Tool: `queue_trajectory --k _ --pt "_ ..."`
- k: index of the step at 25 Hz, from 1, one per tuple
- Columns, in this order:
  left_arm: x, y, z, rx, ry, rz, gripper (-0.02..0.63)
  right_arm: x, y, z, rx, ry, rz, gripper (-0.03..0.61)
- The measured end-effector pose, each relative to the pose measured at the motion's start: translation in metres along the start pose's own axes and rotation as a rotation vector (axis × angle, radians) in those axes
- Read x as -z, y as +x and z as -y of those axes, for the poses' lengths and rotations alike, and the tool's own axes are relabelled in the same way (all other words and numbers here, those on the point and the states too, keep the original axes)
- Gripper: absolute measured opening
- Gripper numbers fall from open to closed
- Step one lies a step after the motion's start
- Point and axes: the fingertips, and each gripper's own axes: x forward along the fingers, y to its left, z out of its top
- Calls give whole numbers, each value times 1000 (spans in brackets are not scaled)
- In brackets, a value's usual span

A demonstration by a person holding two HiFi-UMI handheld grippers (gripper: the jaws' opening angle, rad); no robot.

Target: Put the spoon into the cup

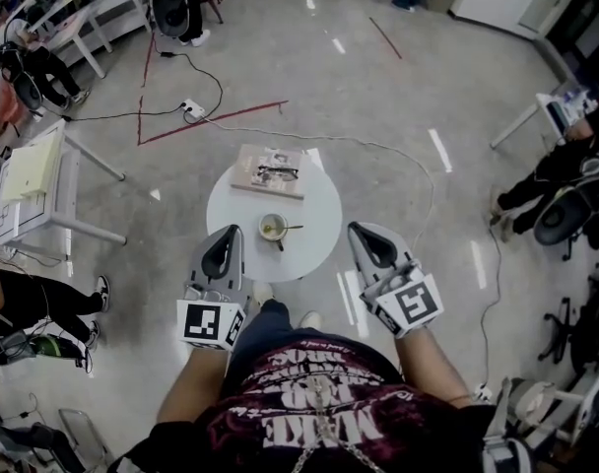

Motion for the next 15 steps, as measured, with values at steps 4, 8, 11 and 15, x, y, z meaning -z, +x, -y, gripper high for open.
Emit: queue_trajectory --k 4,8,11,15 --pt "-4 -3 4 3 0 7 31 -6 -3 -3 -9 -14 17 34" --pt "-3 -7 5 -4 0 4 31 -5 -4 -5 -13 -3 20 34" --pt "-3 -9 5 -10 1 -2 31 -4 -5 -5 -18 2 18 34" --pt "-4 -10 7 -11 4 -3 31 -5 -6 -6 -24 2 23 34"
